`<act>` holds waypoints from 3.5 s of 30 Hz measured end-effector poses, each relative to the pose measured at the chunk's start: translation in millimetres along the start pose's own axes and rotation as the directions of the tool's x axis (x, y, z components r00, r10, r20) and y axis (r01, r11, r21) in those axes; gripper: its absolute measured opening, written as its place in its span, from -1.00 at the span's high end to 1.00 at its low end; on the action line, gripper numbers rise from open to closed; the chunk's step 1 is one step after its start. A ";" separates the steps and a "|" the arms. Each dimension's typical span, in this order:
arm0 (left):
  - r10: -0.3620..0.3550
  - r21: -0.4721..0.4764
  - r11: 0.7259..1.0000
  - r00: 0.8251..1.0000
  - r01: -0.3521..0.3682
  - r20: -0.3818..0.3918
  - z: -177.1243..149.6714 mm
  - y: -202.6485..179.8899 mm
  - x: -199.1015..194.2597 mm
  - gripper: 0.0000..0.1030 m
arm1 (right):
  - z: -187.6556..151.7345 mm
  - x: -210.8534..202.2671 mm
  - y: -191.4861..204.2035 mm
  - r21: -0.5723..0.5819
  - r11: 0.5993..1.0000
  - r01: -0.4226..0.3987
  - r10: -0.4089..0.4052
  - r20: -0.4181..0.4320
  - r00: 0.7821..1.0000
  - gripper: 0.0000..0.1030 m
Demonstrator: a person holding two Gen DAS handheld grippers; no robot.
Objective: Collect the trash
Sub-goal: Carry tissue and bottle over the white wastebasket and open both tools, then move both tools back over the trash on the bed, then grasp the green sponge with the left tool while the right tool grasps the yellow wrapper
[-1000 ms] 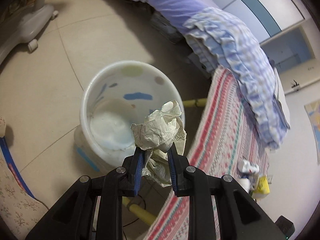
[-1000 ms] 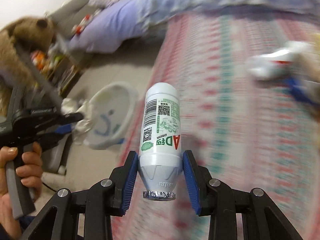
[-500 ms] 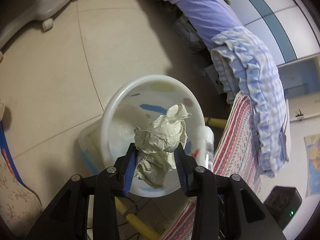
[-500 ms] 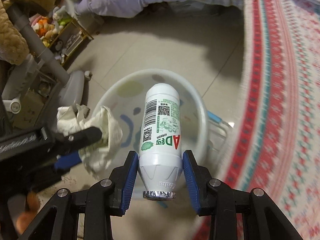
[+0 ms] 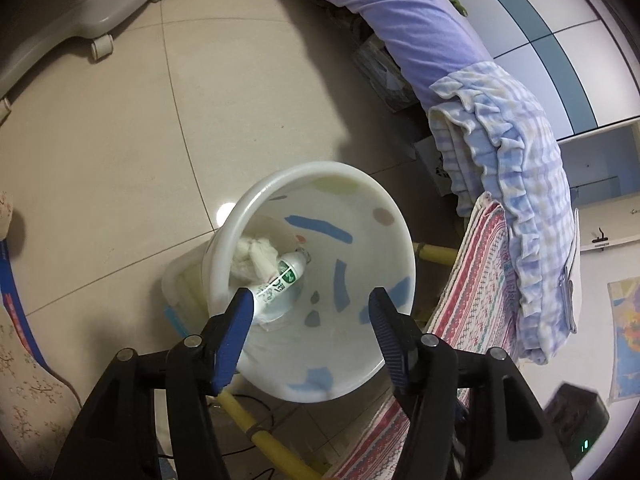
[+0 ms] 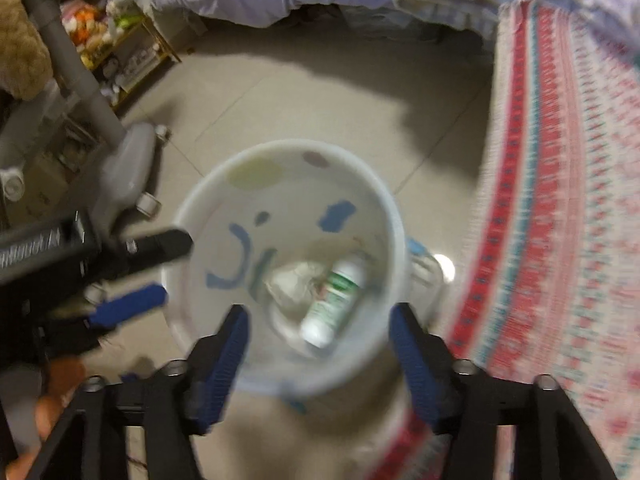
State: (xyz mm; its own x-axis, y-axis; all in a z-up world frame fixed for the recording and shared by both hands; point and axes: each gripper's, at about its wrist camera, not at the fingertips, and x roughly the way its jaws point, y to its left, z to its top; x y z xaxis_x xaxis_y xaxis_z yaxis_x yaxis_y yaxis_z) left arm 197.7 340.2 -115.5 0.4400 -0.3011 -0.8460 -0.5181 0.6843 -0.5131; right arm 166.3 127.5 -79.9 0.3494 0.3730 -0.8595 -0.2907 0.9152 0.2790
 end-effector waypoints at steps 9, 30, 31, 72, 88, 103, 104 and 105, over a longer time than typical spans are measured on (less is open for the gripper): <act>0.059 0.100 0.993 0.998 -0.062 0.030 -20.6 -16.9 -27.7 -0.22 | -37.0 -98.4 16.6 -0.218 0.953 0.211 -0.217 -0.006 0.976 -0.86; 0.204 0.508 0.823 0.967 -0.254 0.152 -192.0 -140.5 -26.1 -0.23 | -113.7 -346.4 -90.0 -0.001 0.922 0.386 -0.372 0.266 0.889 -0.99; 0.196 0.523 0.818 0.971 -0.238 0.135 -202.0 -149.7 -19.8 -0.22 | -115.8 -349.7 -99.3 0.007 0.924 0.381 -0.369 0.270 0.889 -0.99; 0.090 0.876 0.482 0.995 -0.004 -0.045 -347.3 -340.3 91.4 -0.45 | -147.2 -284.6 -420.4 0.539 0.806 0.245 -0.345 0.093 0.934 -0.98; 0.098 0.884 0.456 0.982 0.099 -0.161 -392.3 -318.5 108.8 -0.01 | -177.7 -235.1 -471.9 0.556 0.742 0.374 -0.365 -0.133 0.922 -0.57; 0.001 0.821 0.508 0.953 0.261 -0.304 -379.2 -267.9 34.7 -0.01 | -185.3 -262.9 -472.7 0.602 0.725 0.333 -0.368 -0.070 0.927 0.84; -0.007 0.822 0.507 0.955 0.259 -0.297 -377.1 -265.1 29.8 -0.02 | -186.1 -267.3 -470.3 0.607 0.724 0.327 -0.370 -0.059 0.927 0.84; -0.015 0.819 0.512 0.957 0.257 -0.291 -373.7 -261.9 24.9 -0.01 | -187.1 -271.0 -468.9 0.612 0.722 0.323 -0.372 -0.050 0.927 0.84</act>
State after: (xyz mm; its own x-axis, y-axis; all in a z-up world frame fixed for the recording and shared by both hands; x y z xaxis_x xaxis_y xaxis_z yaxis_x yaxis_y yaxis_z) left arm 70.3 -94.7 -56.4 0.2153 -0.4914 -0.8439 0.4487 0.8174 -0.3614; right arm 41.2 -431.3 -57.9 0.3875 -0.0024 -0.9219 0.4485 0.8742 0.1862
